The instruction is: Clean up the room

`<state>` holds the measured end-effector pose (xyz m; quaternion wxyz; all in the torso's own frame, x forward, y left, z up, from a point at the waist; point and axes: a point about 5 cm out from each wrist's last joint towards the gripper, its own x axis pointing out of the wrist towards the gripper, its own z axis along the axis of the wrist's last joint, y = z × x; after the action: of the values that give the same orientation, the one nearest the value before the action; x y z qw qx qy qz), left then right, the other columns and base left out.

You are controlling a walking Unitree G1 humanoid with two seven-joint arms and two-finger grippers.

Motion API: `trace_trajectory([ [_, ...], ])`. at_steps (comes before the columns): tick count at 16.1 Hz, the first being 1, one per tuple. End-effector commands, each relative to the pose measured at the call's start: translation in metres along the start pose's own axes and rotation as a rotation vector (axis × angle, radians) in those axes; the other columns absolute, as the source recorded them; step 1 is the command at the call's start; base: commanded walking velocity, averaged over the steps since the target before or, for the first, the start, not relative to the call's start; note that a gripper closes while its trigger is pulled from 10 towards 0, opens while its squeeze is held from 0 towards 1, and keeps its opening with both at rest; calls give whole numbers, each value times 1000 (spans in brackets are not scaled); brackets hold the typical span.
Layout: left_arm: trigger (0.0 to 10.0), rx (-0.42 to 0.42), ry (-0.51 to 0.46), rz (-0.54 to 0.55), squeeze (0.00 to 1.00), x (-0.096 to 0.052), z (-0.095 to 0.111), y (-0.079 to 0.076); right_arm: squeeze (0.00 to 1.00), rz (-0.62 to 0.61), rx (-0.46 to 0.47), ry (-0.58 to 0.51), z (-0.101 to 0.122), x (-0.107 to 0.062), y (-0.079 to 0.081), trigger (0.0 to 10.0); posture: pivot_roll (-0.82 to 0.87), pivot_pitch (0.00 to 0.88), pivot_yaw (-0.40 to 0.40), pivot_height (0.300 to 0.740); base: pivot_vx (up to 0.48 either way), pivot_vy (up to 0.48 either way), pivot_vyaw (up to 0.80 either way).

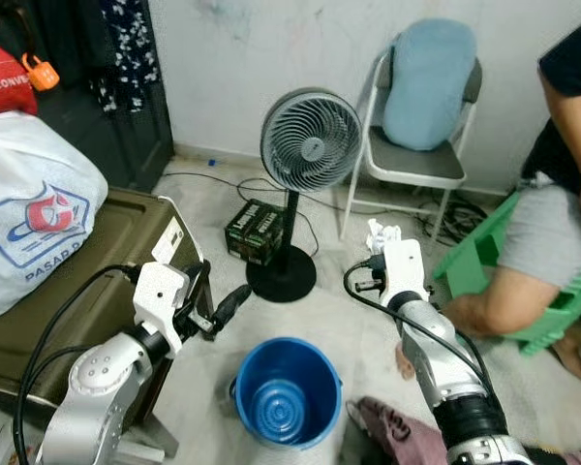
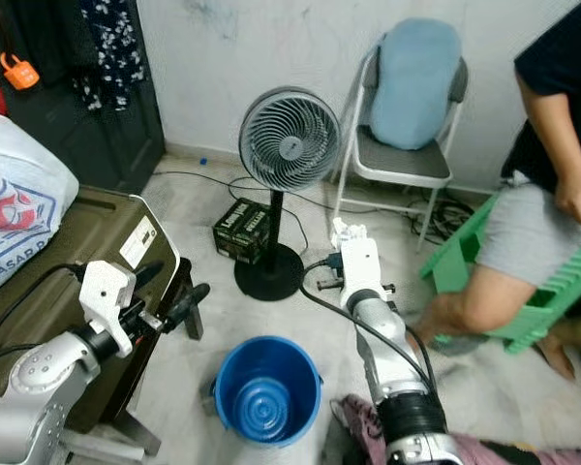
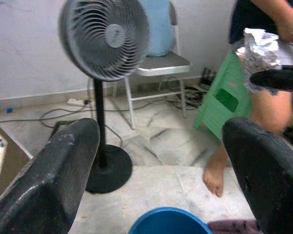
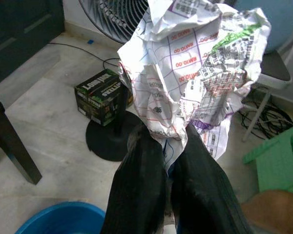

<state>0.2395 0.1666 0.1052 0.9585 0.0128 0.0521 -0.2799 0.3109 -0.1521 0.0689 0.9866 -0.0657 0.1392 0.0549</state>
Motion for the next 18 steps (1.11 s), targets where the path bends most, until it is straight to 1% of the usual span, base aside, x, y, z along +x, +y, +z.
trace_trajectory([
  [1, 10000, 10, 5, 1, 0, 2, 0, 0, 0, -20, 12, -8, 2, -1, -5, 10000, 8, 0, -101, 740, 274, 0, 0],
  [2, 10000, 14, 6, 22, 0, 2, 0, 2, 0, -15, 13, -15, 4, 0, -4, 10000, 8, 0, -100, 740, 0, 0, 0],
  [3, 10000, 28, 42, 45, 0, 2, -4, 4, 0, -19, 24, -19, 5, 0, -4, 10000, 8, 0, -100, 740, 0, 0, 0],
  [5, 10000, 24, 14, 56, 0, 1, -1, 8, 0, -17, 18, -21, 5, -1, -3, 10000, 7, 0, -98, 740, 0, 0, 0],
  [9, 10000, 39, 7, 63, 0, 0, 1, 10, 0, -13, 21, -23, 4, -1, 2, 10000, 16, 0, -95, 740, 0, 0, 0],
  [10, 10000, 49, 12, 63, 0, -2, 0, 11, 0, -3, 21, -24, 4, -1, 4, 10000, 23, 1, -96, 740, 0, 0, 0],
  [12, 10000, 71, 35, 42, 0, -9, -4, 11, 0, 17, 12, -16, 3, 1, 11, 10000, 40, 3, -99, 740, 0, 0, 800],
  [14, 10000, 70, 32, 38, 0, -9, -3, 10, 0, 20, 22, -13, 2, 2, 15, 10000, 46, 3, -99, 740, 0, 0, 800],
  [15, 10000, 71, -4, 23, 0, -9, 1, 8, 0, 23, 36, -7, 2, 2, 17, 10000, 44, 2, -100, 740, 0, 0, 0],
  [16, 10000, 93, -29, 31, 0, -9, 5, 8, 0, 21, 44, -3, 1, 2, 18, 10000, 39, 4, -99, 740, 0, 0, 0],
  [18, 10000, 91, -34, -31, 0, -7, 7, -1, 0, 16, 32, 10, -1, 2, 16, 10000, 42, 6, -101, 740, 0, 0, 0],
])
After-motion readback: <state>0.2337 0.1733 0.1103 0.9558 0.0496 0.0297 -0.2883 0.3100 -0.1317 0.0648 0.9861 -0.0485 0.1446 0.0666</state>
